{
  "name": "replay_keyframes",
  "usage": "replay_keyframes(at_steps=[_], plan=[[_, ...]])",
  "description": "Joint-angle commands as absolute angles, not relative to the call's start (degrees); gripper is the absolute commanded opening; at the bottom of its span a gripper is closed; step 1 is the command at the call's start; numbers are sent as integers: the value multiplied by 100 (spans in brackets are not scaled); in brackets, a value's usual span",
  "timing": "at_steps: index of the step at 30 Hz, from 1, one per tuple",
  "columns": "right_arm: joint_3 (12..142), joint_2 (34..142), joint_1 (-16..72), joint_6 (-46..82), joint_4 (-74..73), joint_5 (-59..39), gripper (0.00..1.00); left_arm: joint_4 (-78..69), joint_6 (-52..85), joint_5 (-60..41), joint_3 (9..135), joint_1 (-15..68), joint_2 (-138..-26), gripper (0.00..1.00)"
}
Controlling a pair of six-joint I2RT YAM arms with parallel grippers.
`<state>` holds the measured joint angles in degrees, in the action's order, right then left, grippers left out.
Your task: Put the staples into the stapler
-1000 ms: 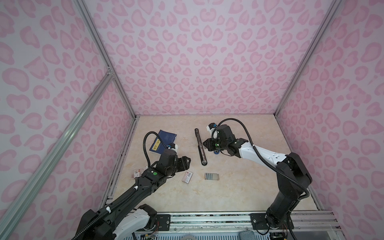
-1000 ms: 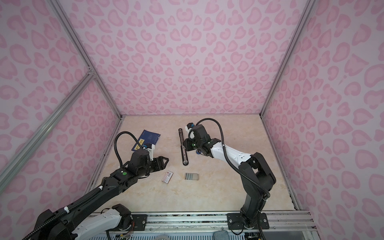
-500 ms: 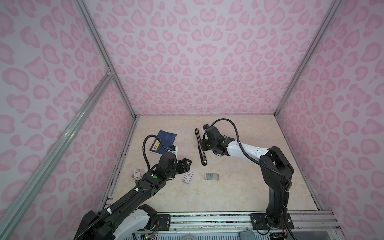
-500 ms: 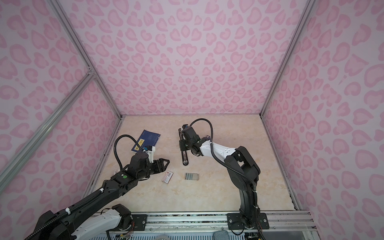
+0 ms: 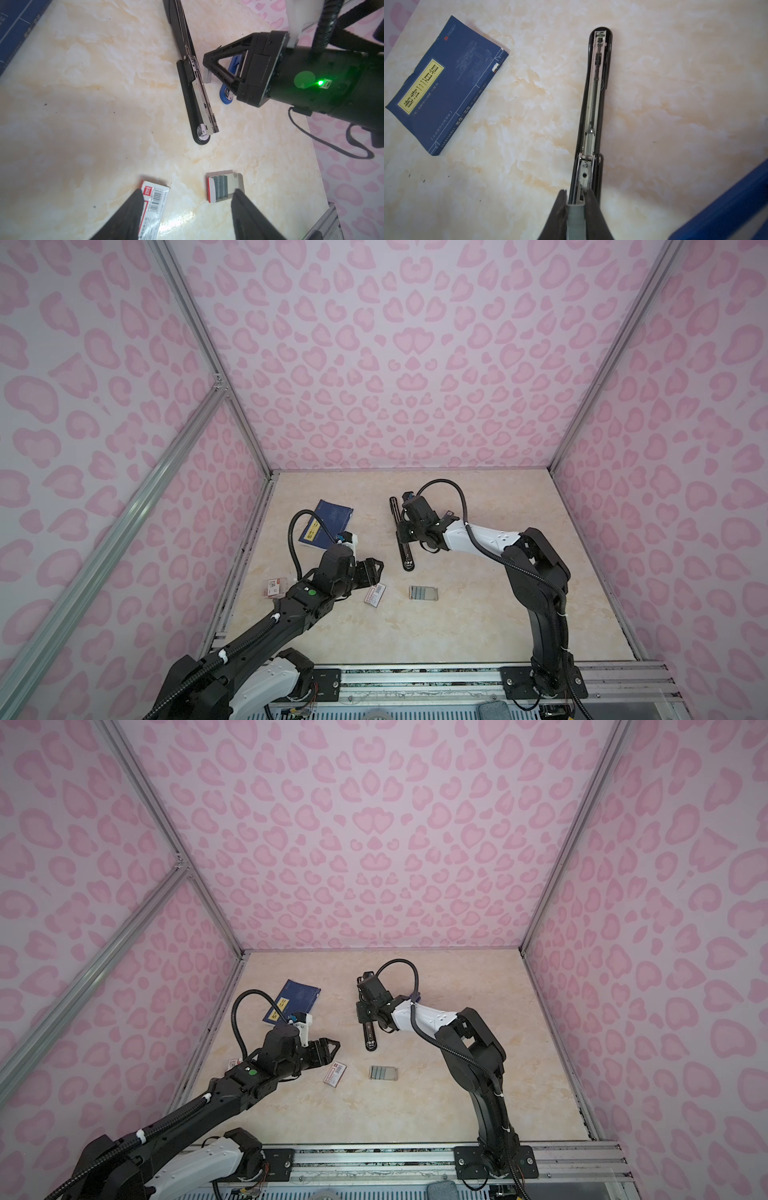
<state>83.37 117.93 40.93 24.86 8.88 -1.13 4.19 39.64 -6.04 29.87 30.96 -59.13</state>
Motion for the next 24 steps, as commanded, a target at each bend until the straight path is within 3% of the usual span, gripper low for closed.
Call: replay_keyframes(at_steps=[1,24], plan=[[8380,11882,4118,2506,915,-28,18,193,3990,-600,2957,3094,-5946,70],[8608,12008,4201,2462,1318,180,17,159,4034,-582,2830,3094,-5924,69]])
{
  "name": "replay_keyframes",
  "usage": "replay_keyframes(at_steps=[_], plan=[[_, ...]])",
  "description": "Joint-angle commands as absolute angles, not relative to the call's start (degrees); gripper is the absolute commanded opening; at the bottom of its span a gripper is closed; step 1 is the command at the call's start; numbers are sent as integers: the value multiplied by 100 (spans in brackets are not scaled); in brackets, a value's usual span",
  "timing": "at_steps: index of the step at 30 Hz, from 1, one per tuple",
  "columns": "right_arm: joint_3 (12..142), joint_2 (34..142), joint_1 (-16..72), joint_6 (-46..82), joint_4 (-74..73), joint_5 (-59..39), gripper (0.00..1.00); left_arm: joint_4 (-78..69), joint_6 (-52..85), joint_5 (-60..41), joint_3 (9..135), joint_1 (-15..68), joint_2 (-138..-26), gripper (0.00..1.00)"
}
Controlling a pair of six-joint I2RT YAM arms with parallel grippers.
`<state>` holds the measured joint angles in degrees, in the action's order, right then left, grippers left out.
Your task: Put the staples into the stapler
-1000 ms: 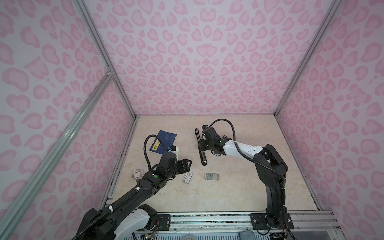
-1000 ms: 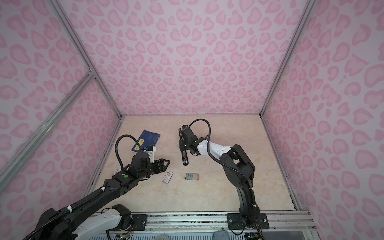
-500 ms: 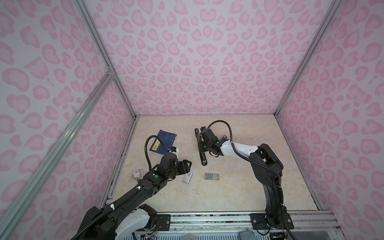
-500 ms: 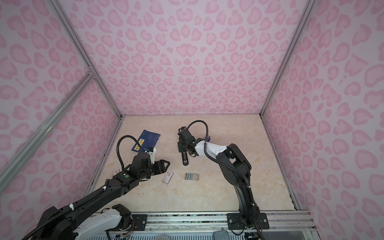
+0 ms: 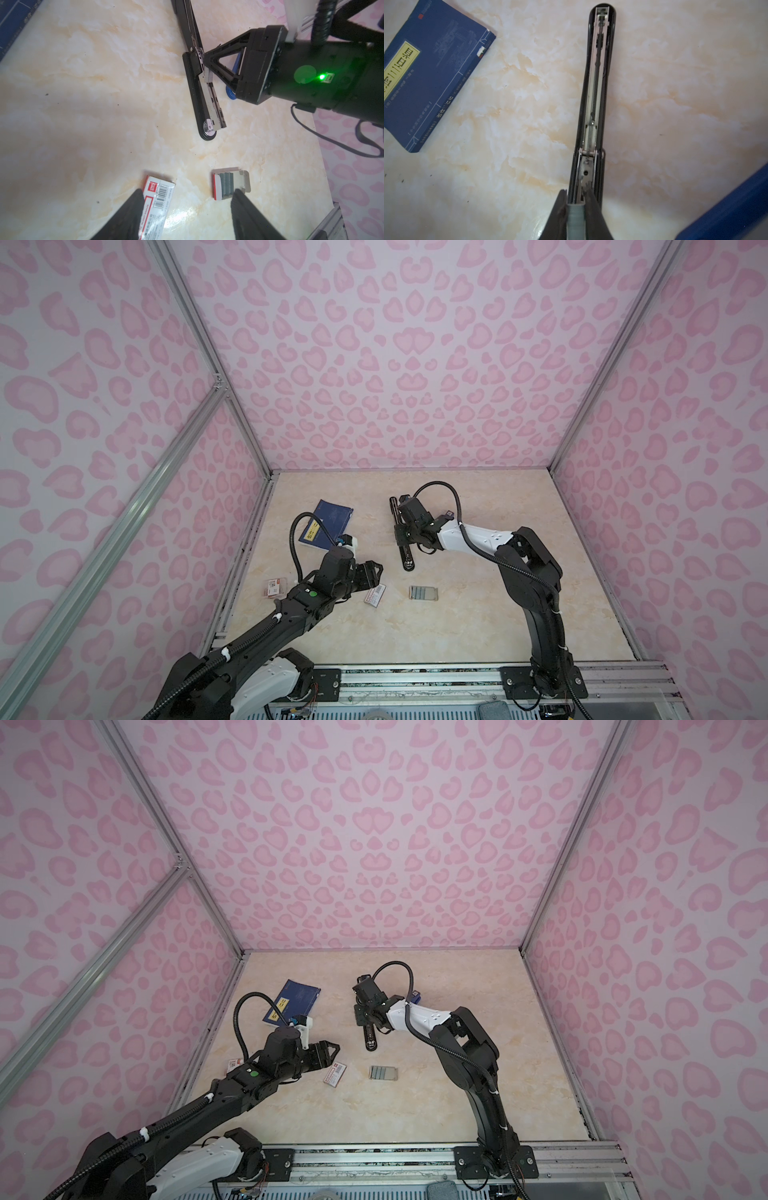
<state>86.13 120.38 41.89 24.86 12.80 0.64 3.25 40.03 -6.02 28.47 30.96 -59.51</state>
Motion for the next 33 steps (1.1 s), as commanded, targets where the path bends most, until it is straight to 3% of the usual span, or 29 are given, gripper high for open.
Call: replay_keyframes(at_steps=[1,33], plan=[[8609,11985,4201,2461,1318,198,17,163,4034,-590,2822,3094,-5915,69],[8128,11862,4325,2507,1151,457,19,103,4060,-652,2725,3094,-5871,69]])
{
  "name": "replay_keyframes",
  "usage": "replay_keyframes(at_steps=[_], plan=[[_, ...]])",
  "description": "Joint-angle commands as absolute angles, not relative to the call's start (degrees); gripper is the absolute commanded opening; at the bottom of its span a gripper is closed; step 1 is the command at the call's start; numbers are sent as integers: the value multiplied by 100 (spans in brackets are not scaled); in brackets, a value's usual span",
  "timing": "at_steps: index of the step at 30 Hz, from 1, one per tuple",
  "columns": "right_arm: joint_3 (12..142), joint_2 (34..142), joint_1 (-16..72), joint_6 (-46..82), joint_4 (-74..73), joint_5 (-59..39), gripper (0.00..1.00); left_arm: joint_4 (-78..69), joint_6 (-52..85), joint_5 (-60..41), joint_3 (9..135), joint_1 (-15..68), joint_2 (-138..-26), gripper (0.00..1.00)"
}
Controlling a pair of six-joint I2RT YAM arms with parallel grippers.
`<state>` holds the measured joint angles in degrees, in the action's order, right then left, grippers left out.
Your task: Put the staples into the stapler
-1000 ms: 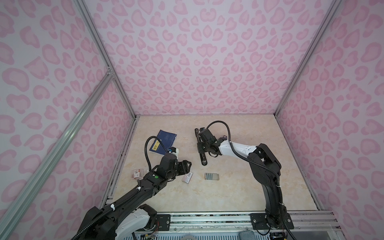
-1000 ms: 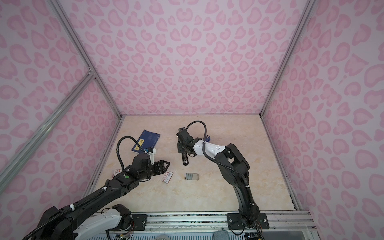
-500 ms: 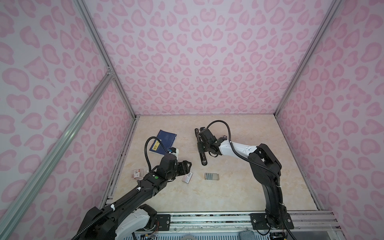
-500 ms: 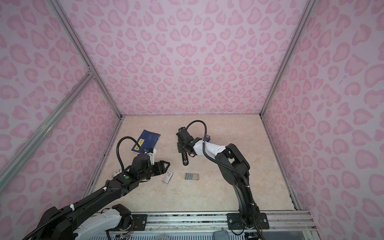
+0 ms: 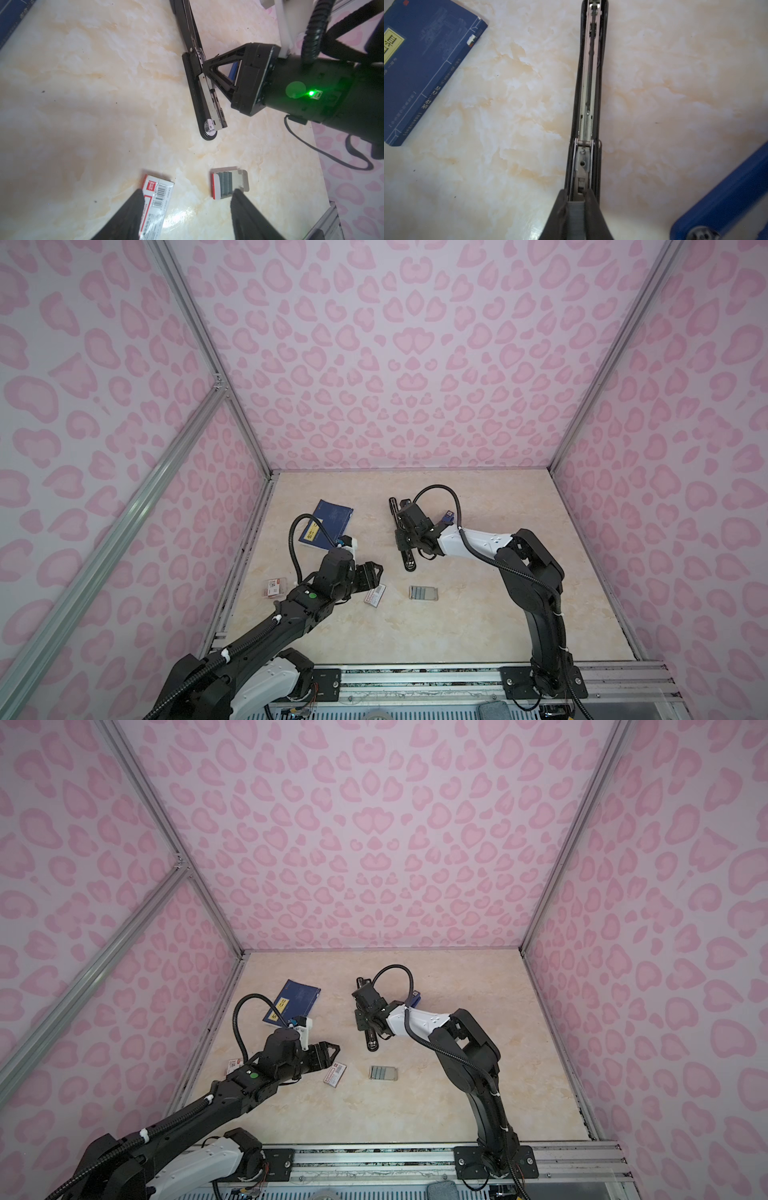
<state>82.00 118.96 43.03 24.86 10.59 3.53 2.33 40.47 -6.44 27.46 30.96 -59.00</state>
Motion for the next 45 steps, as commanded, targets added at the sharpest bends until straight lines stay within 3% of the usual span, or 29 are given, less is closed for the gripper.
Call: replay_keyframes(at_steps=[1,45], plan=[[8109,11833,4323,2515,1145,470,19,90,4061,-649,2722,3094,-5871,69],[6822,11180,4587,2619,-182,983,18,16,4047,-679,2720,3094,-5968,69]])
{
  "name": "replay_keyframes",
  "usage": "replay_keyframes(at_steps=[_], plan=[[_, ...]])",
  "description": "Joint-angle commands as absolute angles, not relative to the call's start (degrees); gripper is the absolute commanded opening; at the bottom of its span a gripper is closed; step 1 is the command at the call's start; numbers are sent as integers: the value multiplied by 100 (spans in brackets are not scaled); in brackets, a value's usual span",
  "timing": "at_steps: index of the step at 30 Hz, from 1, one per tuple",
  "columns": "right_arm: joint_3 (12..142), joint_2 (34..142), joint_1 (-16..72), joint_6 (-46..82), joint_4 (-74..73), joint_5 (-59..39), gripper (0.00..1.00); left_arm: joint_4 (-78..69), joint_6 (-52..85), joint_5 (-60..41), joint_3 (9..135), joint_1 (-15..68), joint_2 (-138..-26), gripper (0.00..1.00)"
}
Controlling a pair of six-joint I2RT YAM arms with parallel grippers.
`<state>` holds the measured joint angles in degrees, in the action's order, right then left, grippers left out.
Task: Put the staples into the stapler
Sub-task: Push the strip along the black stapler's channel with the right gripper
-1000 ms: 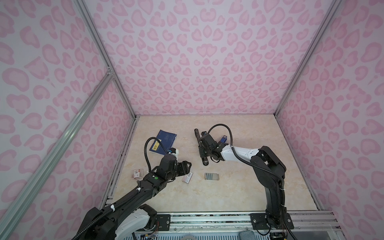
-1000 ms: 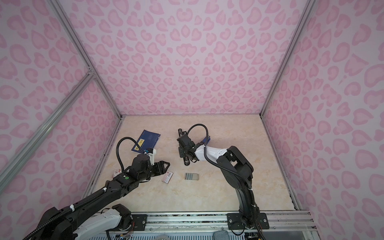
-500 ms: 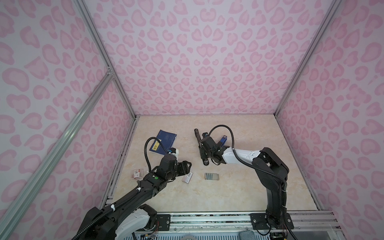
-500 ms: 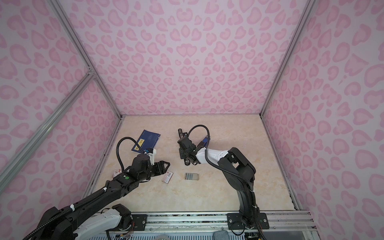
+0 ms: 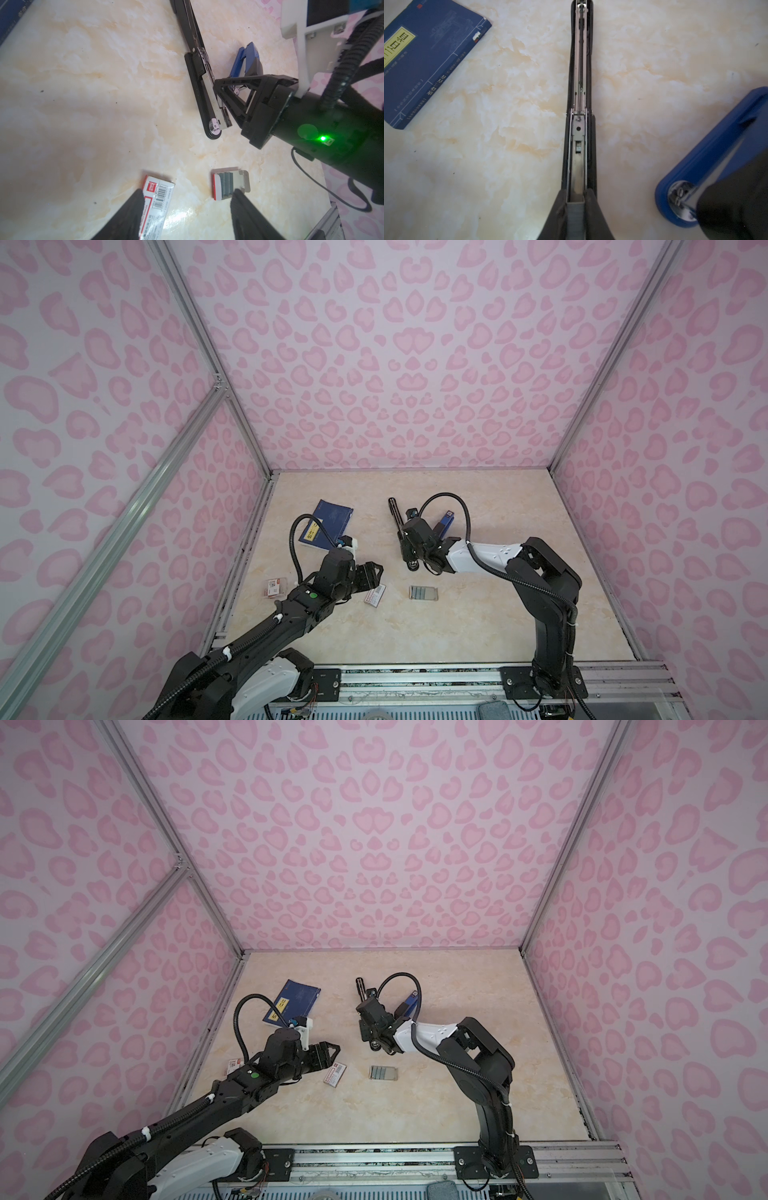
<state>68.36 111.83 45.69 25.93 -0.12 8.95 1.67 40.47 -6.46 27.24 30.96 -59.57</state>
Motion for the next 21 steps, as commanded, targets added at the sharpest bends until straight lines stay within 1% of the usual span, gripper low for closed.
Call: replay_keyframes(at_steps=[1,5,8,17,19,21], plan=[[6819,11175,4587,2618,-196,993,18,11,4052,-677,2716,3094,-5959,69],[6789,11153,4601,2636,-212,1019,20,16,4061,-668,2690,3094,-5911,69],[6791,11153,4613,2646,-190,1037,25,18,4052,-659,2672,3094,-5889,69],[6804,11019,4607,2589,-156,1046,25,2,4069,-660,2637,3094,-5873,69],[6900,10986,4593,2553,-84,877,26,18,4078,-651,2637,3094,-5847,69],[7176,11057,4509,2488,253,449,31,51,4078,-642,2637,3094,-5818,69]])
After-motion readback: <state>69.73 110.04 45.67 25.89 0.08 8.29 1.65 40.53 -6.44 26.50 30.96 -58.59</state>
